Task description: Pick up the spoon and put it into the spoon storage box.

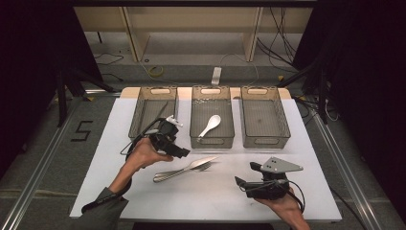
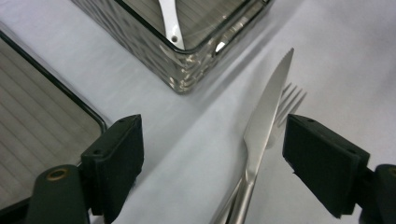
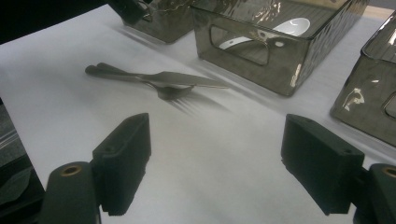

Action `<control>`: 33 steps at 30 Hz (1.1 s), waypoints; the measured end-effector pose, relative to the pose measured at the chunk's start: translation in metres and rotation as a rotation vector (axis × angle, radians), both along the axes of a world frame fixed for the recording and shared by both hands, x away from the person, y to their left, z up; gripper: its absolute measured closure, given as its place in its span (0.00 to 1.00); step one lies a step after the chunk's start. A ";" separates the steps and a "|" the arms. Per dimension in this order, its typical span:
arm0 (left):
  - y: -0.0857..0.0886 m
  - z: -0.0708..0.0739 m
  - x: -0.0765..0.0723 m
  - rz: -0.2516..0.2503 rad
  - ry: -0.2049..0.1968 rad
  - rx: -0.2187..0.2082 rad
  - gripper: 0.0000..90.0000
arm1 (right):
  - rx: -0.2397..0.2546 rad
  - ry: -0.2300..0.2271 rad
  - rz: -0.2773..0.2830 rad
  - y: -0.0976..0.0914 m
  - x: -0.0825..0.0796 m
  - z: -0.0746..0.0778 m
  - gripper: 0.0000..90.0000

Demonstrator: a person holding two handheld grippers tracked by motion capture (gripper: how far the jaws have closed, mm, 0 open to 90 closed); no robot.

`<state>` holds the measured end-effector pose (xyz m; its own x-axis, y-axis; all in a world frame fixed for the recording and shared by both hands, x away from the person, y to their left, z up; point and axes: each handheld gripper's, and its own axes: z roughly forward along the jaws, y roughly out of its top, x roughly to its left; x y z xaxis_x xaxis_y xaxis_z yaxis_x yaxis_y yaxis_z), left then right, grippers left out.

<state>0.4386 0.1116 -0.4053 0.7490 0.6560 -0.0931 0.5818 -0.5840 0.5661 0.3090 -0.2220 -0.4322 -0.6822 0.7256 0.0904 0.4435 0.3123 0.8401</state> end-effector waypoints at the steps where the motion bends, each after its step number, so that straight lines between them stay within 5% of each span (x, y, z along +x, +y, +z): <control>1: 0.000 0.000 -0.001 -0.002 0.005 0.000 0.22 | 0.001 0.000 -0.001 0.000 0.000 0.000 0.28; 13: 0.001 -0.007 -0.015 -0.026 0.000 0.021 0.19 | 0.010 -0.003 -0.002 -0.001 0.000 0.000 0.28; 33: 0.004 -0.024 -0.032 -0.073 0.015 0.162 0.19 | 0.008 -0.001 0.004 -0.001 0.000 -0.001 0.28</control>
